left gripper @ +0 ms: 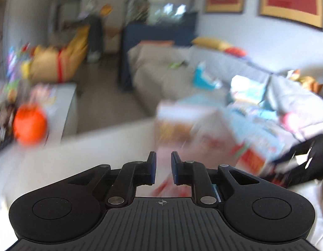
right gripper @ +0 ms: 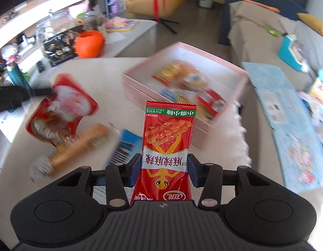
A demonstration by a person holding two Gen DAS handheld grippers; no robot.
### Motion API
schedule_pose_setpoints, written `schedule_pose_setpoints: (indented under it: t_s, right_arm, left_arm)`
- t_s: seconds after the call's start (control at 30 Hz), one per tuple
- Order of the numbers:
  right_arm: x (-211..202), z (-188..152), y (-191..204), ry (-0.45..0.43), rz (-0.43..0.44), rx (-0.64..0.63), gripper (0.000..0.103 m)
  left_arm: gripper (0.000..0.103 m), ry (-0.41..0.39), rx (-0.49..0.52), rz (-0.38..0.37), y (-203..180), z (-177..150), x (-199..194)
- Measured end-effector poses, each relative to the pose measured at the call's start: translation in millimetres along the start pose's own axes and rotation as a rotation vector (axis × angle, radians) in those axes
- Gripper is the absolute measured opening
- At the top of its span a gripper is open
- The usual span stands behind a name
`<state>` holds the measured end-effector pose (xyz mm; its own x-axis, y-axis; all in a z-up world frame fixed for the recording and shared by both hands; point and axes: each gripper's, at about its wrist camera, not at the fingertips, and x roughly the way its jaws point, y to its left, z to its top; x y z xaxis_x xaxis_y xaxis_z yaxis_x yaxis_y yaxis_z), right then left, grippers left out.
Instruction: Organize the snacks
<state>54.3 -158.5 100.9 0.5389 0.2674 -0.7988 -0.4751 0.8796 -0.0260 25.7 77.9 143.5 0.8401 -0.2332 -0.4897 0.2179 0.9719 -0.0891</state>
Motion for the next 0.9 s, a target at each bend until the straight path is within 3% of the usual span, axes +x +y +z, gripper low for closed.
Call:
schedule_pose_setpoints:
  t_s: [0.1, 0.17, 0.33, 0.43, 0.57, 0.73, 0.9]
  right_arm:
    - [-3.8, -10.8, -16.0, -0.012, 0.005, 0.035, 0.046]
    - [-5.4, -14.7, -24.0, -0.026, 0.016, 0.053, 0.046]
    - [14.5, -17.8, -25.5, -0.028, 0.029, 0.076, 0.047]
    - [33.9, -17.7, -20.1, -0.007, 0.051, 0.09, 0.047]
    - [55.0, -12.7, 1.0, -0.014, 0.054, 0.053, 0.047]
    - [68.3, -10.3, 25.2, -0.071, 0.054, -0.001, 0.047]
    - [78.5, -18.5, 40.2, -0.131, 0.04, 0.001, 0.058]
  left_arm:
    - [0.019, -0.044, 0.096, 0.012, -24.0, 29.0, 8.5]
    - [0.02, -0.006, 0.105, -0.006, -25.9, 30.8, 23.5]
    - [0.023, 0.182, 0.104, -0.019, -23.0, -14.7, 62.1]
    - [0.026, 0.247, 0.145, -0.002, -24.7, -40.6, 76.3]
    - [0.027, 0.251, 0.213, 0.1, -11.7, -55.2, 85.1]
    - [0.027, 0.27, 0.207, 0.146, 8.7, -58.9, 95.9]
    - [0.028, 0.273, 0.171, 0.214, 32.0, -66.8, 99.0]
